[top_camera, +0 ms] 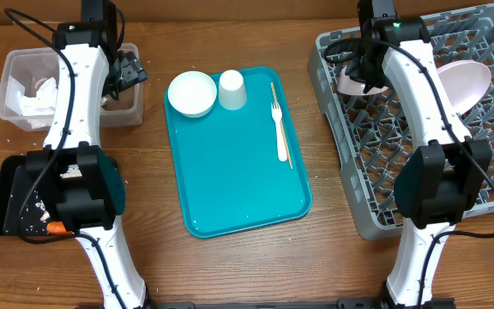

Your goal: Sort waste into correct bins and load items into the dishwasher rack

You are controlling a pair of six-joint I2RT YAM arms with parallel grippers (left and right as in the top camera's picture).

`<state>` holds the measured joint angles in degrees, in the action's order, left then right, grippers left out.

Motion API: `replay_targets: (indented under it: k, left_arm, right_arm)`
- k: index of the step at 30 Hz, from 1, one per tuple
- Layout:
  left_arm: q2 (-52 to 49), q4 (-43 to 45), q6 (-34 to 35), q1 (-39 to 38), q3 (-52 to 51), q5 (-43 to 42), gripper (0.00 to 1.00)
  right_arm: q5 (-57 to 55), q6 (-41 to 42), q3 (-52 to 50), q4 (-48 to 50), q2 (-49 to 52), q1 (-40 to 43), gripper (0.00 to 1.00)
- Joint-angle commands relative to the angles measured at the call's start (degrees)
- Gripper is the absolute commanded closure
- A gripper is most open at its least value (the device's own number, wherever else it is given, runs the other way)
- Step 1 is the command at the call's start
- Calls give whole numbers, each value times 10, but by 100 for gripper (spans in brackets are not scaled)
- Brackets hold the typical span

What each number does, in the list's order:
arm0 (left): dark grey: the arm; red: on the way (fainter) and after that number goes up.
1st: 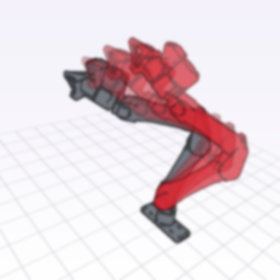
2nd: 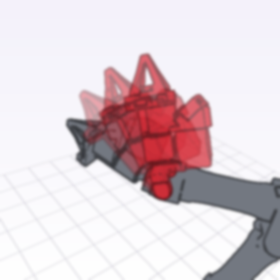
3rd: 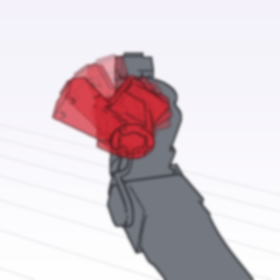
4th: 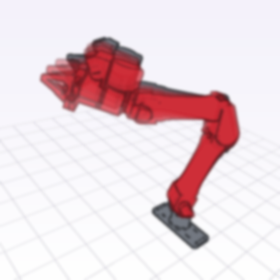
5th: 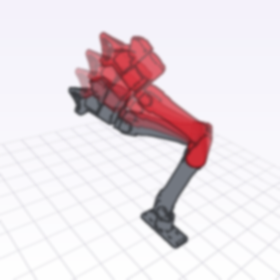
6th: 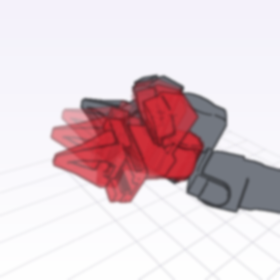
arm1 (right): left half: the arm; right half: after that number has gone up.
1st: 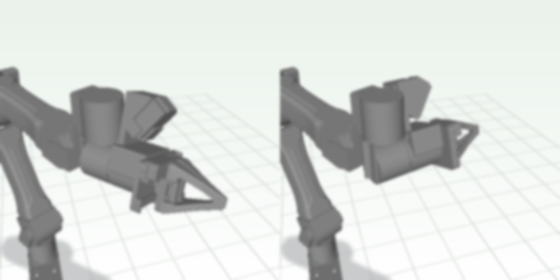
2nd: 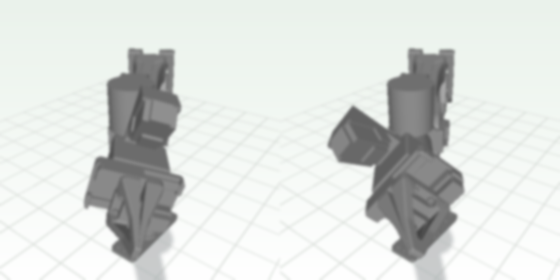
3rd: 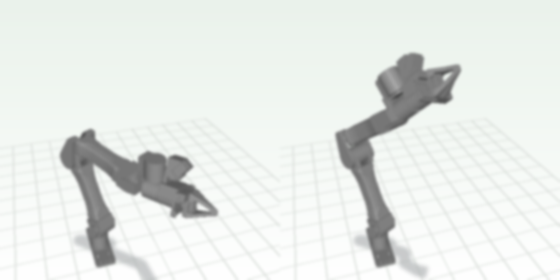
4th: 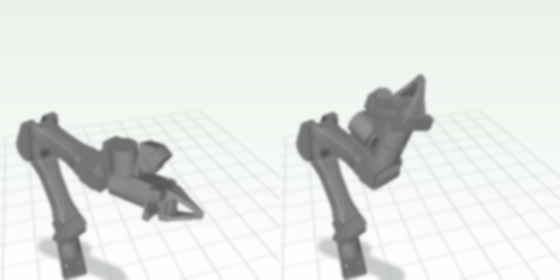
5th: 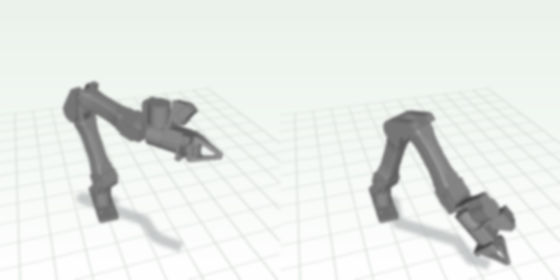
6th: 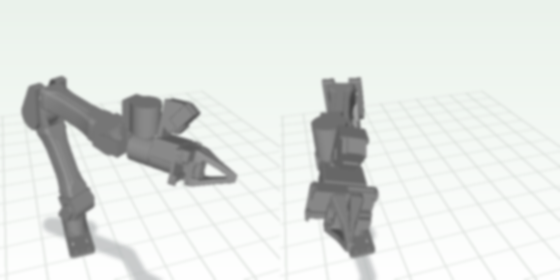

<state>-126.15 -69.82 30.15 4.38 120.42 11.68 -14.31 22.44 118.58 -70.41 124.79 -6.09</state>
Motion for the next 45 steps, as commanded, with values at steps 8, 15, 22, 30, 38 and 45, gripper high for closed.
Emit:
replay_targets:
  k: [8,15,22,30,38,45]
  left_arm:
    - [3,0,14,1,12,-2,0]
    - [3,0,14,1,12,-2,0]
    - [4,0,14,1,12,-2,0]
    - [3,0,14,1,12,-2,0]
    - [4,0,14,1,12,-2,0]
    - [3,0,14,1,12,-2,0]
  right_arm:
    - [5,26,8,-28,-13,1,96]
    - [5,29,8,42,-40,4,96]
    - [11,26,6,106,-11,7,96]
    - [9,26,7,44,2,8,96]
    - [11,-2,7,-13,2,10,94]
    - [16,16,8,37,-17,10,96]
